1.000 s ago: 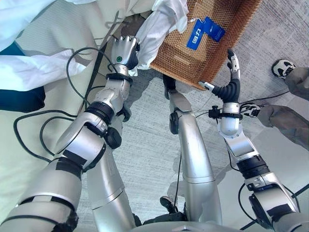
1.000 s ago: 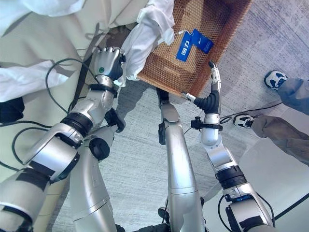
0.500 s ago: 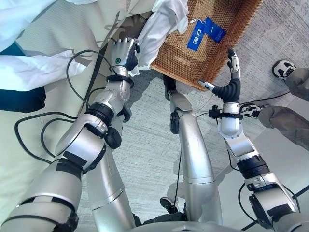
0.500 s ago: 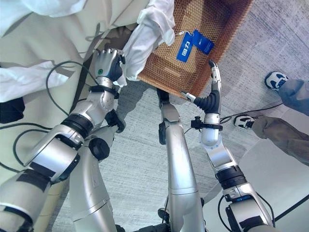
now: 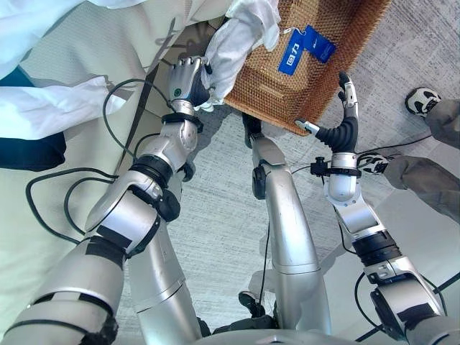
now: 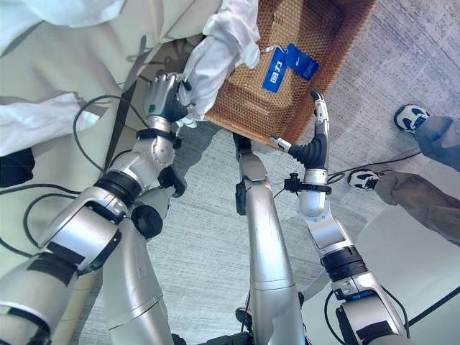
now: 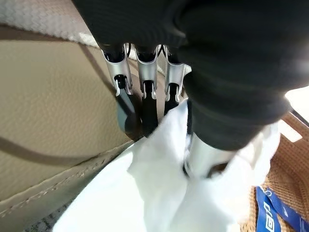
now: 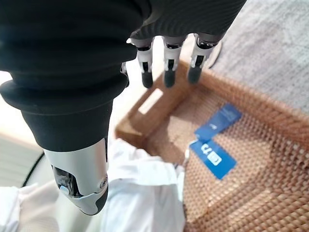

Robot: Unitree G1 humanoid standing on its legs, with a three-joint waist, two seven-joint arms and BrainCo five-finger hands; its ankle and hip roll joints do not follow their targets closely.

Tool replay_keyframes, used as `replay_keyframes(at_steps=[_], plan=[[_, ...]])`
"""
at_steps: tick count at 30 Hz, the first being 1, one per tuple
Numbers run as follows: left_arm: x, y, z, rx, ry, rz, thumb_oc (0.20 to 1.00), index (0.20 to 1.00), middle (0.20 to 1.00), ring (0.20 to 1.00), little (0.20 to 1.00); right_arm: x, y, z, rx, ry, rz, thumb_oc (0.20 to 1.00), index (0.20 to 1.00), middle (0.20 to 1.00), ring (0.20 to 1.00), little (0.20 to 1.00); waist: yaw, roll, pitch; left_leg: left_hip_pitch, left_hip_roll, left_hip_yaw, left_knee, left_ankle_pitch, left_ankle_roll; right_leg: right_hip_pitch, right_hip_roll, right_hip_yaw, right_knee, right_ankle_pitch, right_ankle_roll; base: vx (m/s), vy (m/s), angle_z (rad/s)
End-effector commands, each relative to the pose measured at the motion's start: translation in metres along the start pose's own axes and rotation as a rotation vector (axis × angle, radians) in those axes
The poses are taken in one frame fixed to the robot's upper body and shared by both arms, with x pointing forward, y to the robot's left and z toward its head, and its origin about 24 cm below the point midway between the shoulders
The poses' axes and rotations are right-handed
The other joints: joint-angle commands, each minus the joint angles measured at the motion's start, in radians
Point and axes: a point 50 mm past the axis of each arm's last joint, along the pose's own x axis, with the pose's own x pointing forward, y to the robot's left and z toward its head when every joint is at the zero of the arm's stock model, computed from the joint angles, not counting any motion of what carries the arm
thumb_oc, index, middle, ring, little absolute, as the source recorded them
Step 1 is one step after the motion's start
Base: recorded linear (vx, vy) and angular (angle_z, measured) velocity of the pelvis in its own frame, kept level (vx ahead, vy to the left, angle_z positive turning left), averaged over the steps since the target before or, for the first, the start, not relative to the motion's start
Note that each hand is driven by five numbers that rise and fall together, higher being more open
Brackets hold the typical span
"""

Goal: Pick up clothes into the bucket

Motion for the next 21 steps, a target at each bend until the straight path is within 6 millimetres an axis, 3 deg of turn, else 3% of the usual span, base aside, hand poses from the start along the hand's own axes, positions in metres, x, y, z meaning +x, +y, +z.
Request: replay_keyframes(at_steps=[1,16,21], plan=[[-0.019,-0.024,0.006,-0.175,0.02,-0.075,1.0,1.0,1.0,1.0,1.0,-0.013,-0.002,0.014,0.081,-0.052,0.004,1.0,1.0,1.0,1.0,1.0,-0.014,-0.006,-0.078,-0.053,-0.006,-0.082,-0.044,0.092,-0.038,-0.02,-0.027,0.042,0.046,0.015,0.079,0.0,0.0,0.0],[-0.011,-0.03,0.015,-0.519,0.216,-0.074,1.0,1.0,1.0,1.0,1.0,-0.014,0.009,0.012,0.102,-0.011,0.033,1.0,1.0,1.0,1.0,1.0,-0.021,-0.007,-0.085,-0.054,-0.005,-0.069,-0.04,0.086,-0.034,-0.026,-0.022,0.047,0.041,0.02,0.076,0.0,0.0,0.0],[-0.008,-0.03,0.02,-0.524,0.212,-0.082,1.0,1.0,1.0,1.0,1.0,-0.015,0.009,0.012,0.1,-0.007,0.043,1.0,1.0,1.0,1.0,1.0,-0.024,-0.007,-0.087,-0.054,-0.006,-0.07,-0.037,0.082,-0.032,-0.026,-0.021,0.048,0.043,0.019,0.075,0.0,0.0,0.0]])
